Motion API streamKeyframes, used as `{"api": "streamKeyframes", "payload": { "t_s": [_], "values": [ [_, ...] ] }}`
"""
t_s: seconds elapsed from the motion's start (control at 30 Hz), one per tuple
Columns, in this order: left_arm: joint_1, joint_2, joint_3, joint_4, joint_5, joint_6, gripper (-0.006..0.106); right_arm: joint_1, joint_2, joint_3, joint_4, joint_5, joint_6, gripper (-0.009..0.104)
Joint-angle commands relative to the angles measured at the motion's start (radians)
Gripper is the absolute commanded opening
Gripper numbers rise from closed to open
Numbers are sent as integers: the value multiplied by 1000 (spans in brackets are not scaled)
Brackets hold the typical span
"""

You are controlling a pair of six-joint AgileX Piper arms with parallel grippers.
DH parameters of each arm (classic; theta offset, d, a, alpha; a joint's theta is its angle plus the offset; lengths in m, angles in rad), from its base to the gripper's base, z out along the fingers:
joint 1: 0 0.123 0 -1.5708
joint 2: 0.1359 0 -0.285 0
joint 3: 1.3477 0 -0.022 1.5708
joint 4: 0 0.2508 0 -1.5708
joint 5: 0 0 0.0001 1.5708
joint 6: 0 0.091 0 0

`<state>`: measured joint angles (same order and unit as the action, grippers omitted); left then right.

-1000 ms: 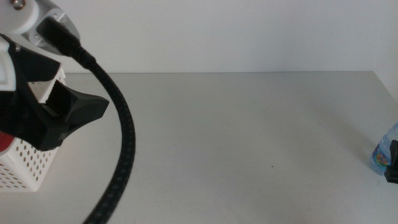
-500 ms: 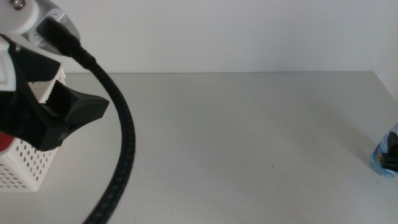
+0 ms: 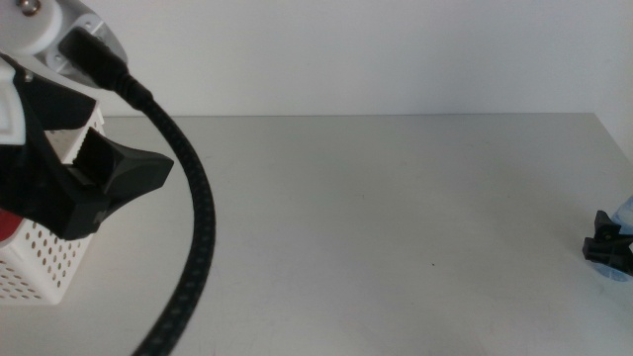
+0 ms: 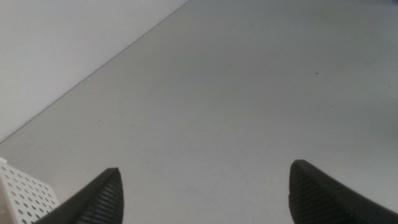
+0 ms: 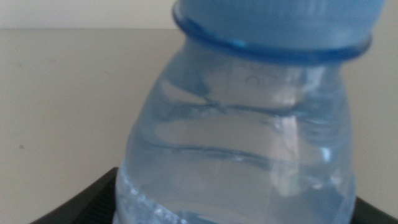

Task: Use arms to grab the bottles and put them into the dustbin to the left of the table.

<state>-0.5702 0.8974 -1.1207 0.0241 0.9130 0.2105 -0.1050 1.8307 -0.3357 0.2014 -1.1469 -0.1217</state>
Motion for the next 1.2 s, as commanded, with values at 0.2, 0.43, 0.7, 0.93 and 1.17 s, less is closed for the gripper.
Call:
{"api": "streamKeyframes", "payload": {
  "t_s": [0.2,0.43,0.7,0.93,1.17],
  "values": [
    [-8,-9,-28,-3,-60,-4,88,20,-17,-20,-64,-189,30,-1],
    [-8,-9,-28,-3,-60,-4,88,254,-91,-172,-226,-149,122,-1],
    [-8,-9,-28,-3,-60,-4,88,520,2,-596,-533,222,340,-1],
    [-8,-9,-28,-3,-60,-4,88,638,141,-814,-661,296,374,-1],
    [-8,-9,-28,-3,-59,-4,88,648,217,-822,-654,260,409,-1]
  ]
}}
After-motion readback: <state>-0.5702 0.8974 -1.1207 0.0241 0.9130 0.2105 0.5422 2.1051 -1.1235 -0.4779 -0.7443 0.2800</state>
